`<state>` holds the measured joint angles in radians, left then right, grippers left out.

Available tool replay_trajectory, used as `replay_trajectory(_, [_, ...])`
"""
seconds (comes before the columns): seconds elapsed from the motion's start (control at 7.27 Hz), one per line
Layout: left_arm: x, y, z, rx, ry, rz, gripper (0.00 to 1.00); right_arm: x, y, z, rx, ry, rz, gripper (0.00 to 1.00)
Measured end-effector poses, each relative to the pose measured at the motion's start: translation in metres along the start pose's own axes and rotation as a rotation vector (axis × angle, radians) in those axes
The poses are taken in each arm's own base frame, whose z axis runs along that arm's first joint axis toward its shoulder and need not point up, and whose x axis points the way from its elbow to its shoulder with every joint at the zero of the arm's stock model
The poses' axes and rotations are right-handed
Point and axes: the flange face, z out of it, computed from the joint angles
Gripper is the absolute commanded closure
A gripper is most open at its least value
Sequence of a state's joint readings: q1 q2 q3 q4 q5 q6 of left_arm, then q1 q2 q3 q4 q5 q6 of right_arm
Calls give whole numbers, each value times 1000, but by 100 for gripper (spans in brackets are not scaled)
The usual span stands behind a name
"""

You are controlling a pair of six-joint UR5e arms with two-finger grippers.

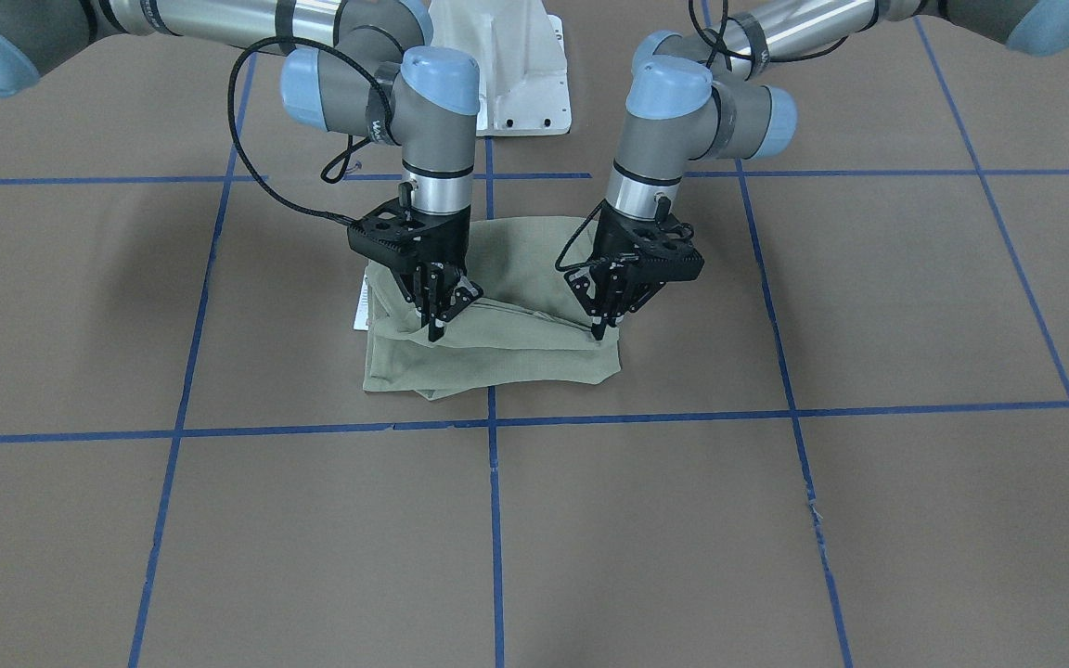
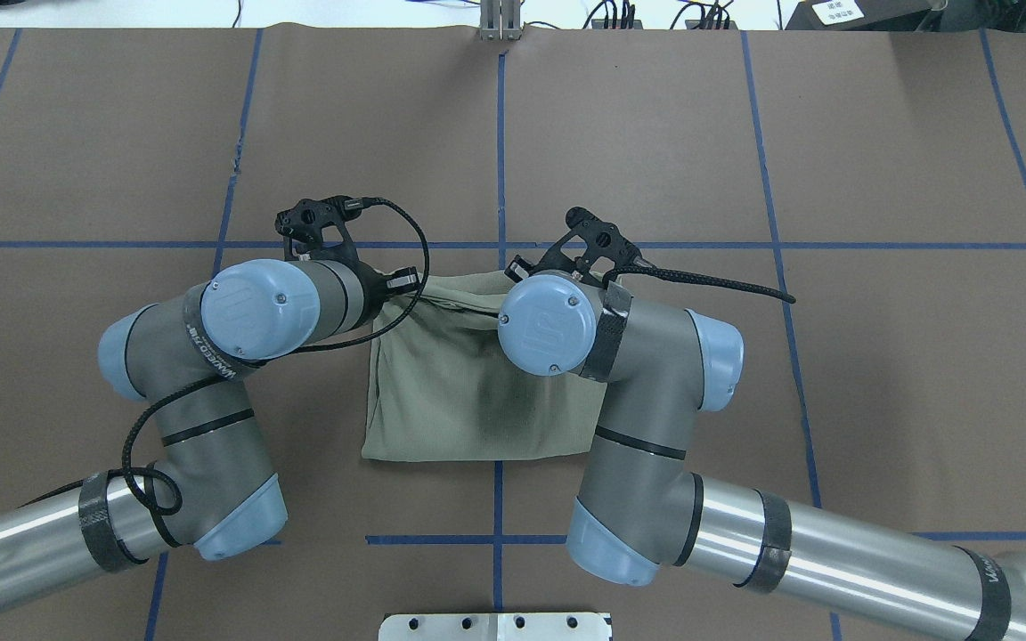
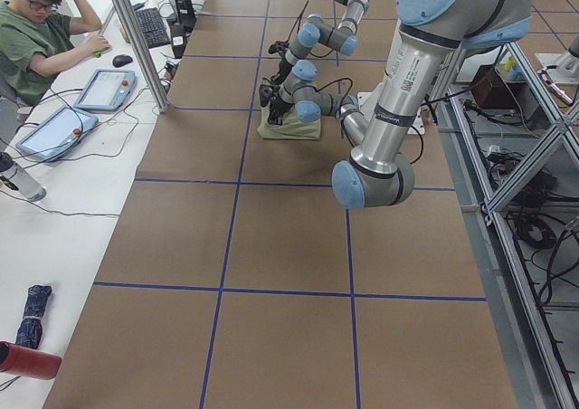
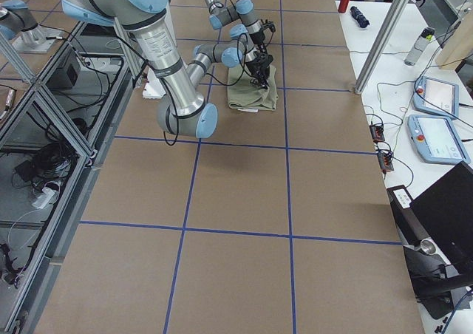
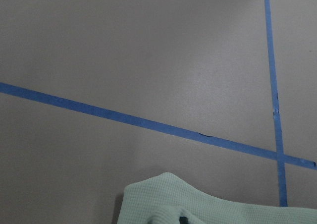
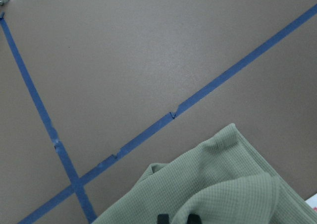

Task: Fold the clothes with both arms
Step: 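Lower the near edge onto the far half of the shirt with both grippers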

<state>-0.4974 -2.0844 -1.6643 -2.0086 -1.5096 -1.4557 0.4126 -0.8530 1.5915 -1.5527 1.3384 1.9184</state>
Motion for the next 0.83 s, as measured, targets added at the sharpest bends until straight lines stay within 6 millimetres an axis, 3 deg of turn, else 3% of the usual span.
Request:
replay_trajectory(0.28, [-4,-15,-5,1,10,109,0,-3,-13,-1,-17,5,-67,0])
replay_trajectory(0.41, [-9,-31,-11,-22,22,158,0,-5,-17,-13,-64,-4,-108,0])
replay_trajectory(0.55, [-14,-43,-15,-41,38,192,0,-1,-6,-23,-98,-15,-146,0])
replay_trajectory(0.83, [-21,-50,-18,-49,57,216,0,15,46,-27,-120,-16,-259,0])
